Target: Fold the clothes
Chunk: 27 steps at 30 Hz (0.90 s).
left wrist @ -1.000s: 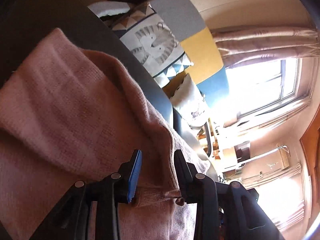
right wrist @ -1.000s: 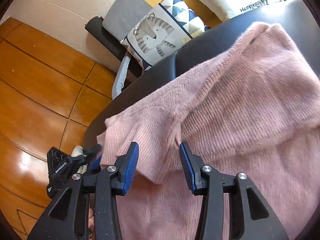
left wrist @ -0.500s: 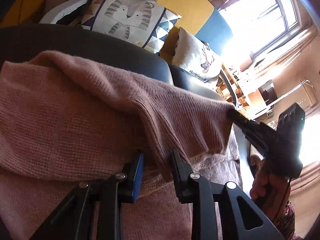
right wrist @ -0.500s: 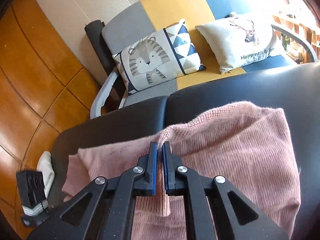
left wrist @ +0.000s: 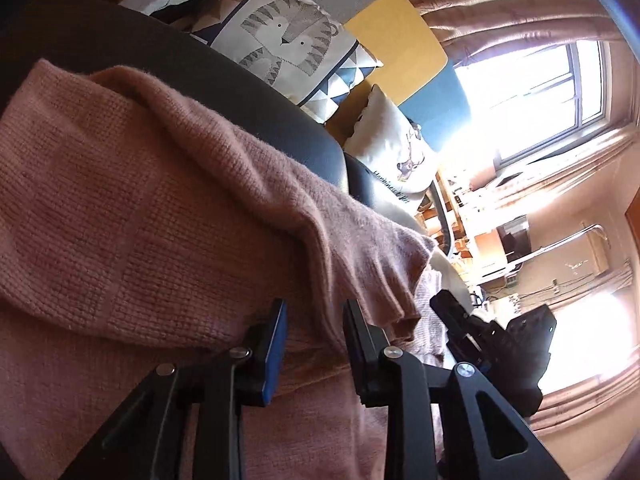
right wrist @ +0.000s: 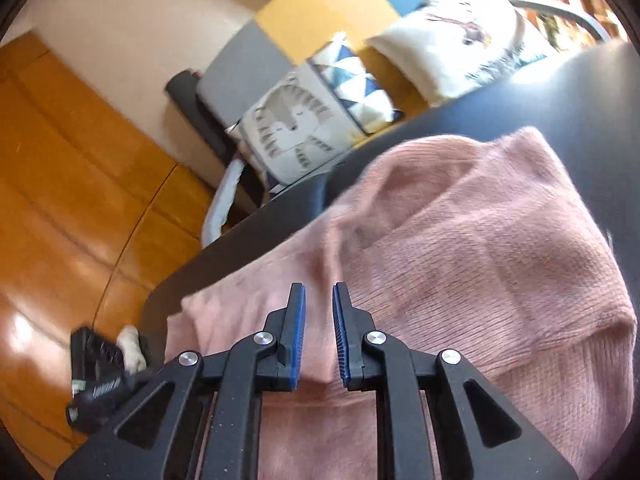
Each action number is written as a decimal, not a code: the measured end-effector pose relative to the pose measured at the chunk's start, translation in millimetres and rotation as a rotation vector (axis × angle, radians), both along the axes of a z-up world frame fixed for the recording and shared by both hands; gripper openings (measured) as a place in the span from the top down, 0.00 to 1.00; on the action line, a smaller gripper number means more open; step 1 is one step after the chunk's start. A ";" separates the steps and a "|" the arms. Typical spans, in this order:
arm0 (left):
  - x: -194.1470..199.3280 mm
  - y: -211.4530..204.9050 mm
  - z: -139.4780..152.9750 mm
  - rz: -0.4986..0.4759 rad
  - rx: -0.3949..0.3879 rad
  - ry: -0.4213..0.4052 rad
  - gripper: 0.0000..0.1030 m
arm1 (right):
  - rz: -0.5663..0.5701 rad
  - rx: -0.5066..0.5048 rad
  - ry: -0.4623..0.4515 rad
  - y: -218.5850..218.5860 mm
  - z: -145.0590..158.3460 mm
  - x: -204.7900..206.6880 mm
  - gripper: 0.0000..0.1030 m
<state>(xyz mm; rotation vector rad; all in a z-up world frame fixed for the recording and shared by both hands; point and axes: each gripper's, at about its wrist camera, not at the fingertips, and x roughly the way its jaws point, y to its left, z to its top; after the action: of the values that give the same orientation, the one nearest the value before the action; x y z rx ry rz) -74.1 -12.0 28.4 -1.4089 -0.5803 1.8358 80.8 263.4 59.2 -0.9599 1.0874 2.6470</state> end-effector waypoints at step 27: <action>-16.7 -8.4 -17.2 0.023 -0.021 -0.107 0.82 | -0.023 -0.248 -0.060 -3.6 -50.9 0.3 0.87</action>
<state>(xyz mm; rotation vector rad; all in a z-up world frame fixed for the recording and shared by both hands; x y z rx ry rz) -90.9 -20.4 11.3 -1.5277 -0.6352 1.7966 81.1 259.8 8.3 -1.0535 1.4283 2.4888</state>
